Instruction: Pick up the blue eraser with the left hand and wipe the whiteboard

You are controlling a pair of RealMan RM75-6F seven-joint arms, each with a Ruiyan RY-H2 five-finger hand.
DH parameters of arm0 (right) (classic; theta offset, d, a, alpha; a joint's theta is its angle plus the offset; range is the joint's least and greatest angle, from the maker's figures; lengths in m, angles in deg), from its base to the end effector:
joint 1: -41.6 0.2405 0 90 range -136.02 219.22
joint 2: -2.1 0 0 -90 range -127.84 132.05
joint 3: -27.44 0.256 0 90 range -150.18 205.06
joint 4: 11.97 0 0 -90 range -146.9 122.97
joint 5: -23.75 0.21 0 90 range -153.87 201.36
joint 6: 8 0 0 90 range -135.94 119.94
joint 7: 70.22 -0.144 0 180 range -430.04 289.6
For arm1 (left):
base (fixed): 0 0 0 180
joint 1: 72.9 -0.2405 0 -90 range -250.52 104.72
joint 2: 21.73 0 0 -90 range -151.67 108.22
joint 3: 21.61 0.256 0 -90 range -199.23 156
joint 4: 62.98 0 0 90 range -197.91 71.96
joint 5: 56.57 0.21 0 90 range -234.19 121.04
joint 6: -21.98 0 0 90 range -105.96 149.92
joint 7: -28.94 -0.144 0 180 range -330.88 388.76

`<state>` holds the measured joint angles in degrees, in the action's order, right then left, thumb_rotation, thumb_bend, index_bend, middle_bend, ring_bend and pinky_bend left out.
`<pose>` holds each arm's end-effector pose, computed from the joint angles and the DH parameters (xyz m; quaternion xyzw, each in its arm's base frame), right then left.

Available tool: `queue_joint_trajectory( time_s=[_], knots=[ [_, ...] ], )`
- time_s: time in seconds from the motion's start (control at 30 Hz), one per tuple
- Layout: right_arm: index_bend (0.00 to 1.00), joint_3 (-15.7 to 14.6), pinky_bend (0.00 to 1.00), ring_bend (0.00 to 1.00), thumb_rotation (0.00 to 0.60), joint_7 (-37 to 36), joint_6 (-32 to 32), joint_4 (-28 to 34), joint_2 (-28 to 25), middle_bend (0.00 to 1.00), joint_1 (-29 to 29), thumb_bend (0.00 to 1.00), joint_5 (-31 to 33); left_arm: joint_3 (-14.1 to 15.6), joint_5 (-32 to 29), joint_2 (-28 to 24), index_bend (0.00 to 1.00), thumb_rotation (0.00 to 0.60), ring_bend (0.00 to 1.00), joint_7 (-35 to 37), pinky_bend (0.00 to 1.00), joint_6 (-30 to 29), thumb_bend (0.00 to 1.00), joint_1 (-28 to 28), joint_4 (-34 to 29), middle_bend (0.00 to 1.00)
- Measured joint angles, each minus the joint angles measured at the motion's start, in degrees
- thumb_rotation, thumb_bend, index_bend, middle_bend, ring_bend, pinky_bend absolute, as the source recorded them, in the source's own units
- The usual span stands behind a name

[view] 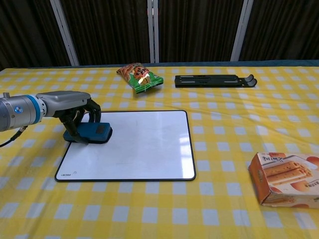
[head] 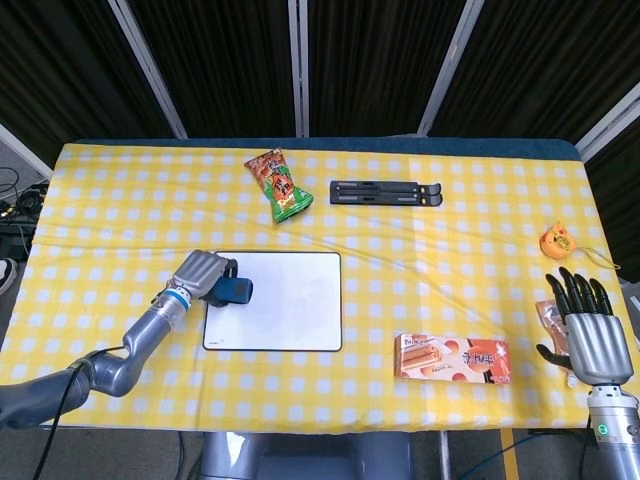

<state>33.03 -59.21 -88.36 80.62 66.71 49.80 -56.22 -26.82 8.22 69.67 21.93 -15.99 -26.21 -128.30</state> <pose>-0.3119 -0.2086 0.1573 0.6135 -0.3527 0.3273 0.6262 -0.2107 0.3767 -0.0396 -0.7821 -0.4148 -0.2490 0.3927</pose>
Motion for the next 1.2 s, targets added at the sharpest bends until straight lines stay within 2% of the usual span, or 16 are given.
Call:
queue_joint_trajectory(
  time_s=[0.57,0.83,1.03,1.2],
  knots=[
    [0.0,0.0,0.0,0.0,0.6,0.0,-0.2,0.1,-0.1,0.0,-0.2,0.0,0.2,2.0,6.4,-0.5,0.58,0.6,0.52,-1.6,0.57,-1.4,0.23,0.7,-8.9,0.47],
    [0.0,0.0,0.0,0.0,0.6,-0.5,-0.4,0.0,-0.4,0.0,-0.3,0.0,0.1,0.7,6.0,-2.8,0.58,0.6,0.52,-2.3,0.57,-3.8,0.23,0.6,-11.3,0.47],
    [0.0,-0.1,0.0,0.0,0.6,-0.3,-0.6,0.3,-0.4,0.0,-0.4,0.0,-0.3,-0.9,4.0,-6.5,0.58,0.6,0.52,-0.3,0.57,-5.1,0.23,-0.5,-10.7,0.47],
    [0.0,-0.2,0.0,0.0,0.6,-0.1,-0.5,0.6,-0.4,0.0,-0.3,0.0,-0.5,-0.3,3.6,-8.7,0.58,0.6,0.52,3.5,0.57,-4.9,0.23,-2.4,-6.7,0.47]
  ],
)
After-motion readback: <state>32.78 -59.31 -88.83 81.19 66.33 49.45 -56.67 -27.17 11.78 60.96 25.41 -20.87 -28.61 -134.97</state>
